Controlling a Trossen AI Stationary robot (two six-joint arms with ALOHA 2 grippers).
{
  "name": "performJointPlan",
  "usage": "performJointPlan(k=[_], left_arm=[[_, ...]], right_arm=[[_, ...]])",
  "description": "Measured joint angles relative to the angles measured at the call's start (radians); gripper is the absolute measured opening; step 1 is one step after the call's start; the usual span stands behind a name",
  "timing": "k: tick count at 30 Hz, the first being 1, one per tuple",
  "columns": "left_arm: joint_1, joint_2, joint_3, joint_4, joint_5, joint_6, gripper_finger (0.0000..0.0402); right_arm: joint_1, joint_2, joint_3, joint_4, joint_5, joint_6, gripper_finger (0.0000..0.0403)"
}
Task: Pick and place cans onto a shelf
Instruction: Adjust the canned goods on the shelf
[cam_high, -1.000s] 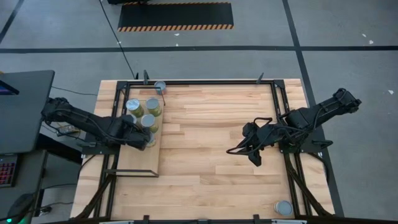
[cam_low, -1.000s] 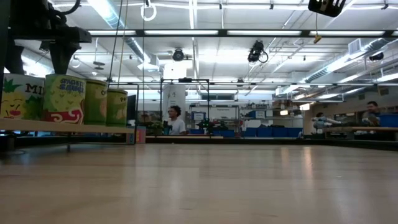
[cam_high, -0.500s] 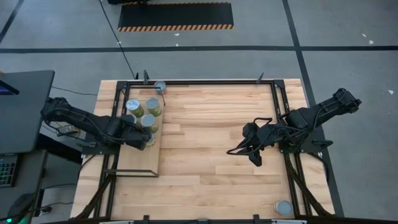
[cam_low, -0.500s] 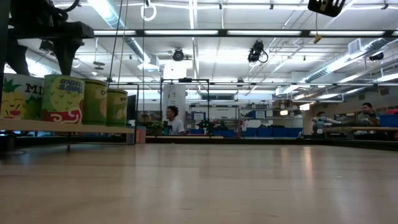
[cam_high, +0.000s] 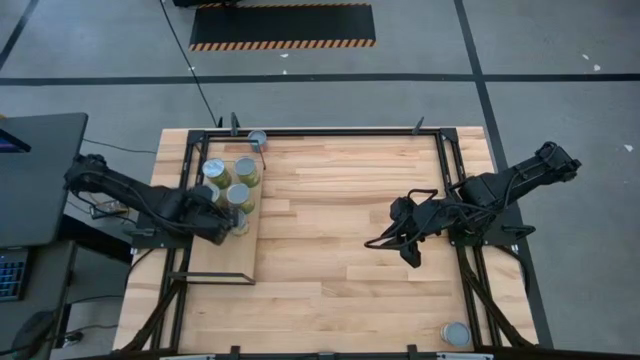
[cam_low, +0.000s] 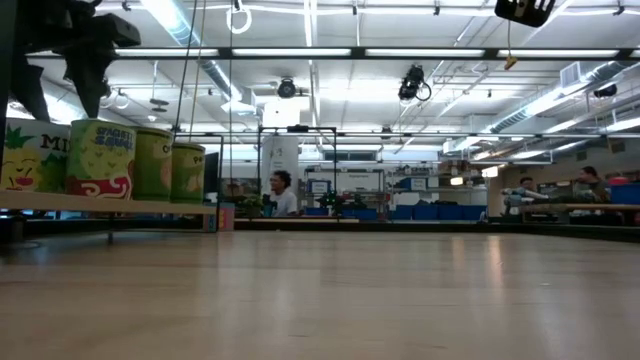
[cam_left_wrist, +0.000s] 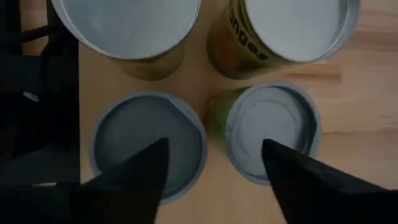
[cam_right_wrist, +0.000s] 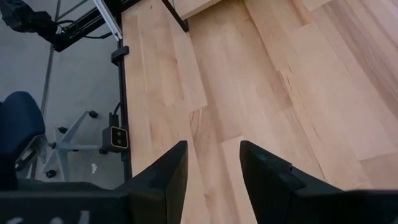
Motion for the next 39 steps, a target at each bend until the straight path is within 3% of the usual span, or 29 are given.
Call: performJointPlan(k=[7, 13, 39], left_arm=[[0.002, -0.006, -0.001, -0.107, 0.048, -0.033, 0.0130], [0.016, -0.002, -0.001, -0.105, 0.002, -0.035, 0.0013], [0.022, 0.100, 0.000, -0.133, 0.060, 0.003, 0.0003]], right_arm=[[0.000, 0.000, 0.000, 0.003, -0.001, 0.017, 0.0154], [0.000, 0.000, 0.000, 0.002, -0.001, 0.028, 0.0154], [0.000, 0.000, 0.000, 0.025, 0.000, 0.039, 0.0154]])
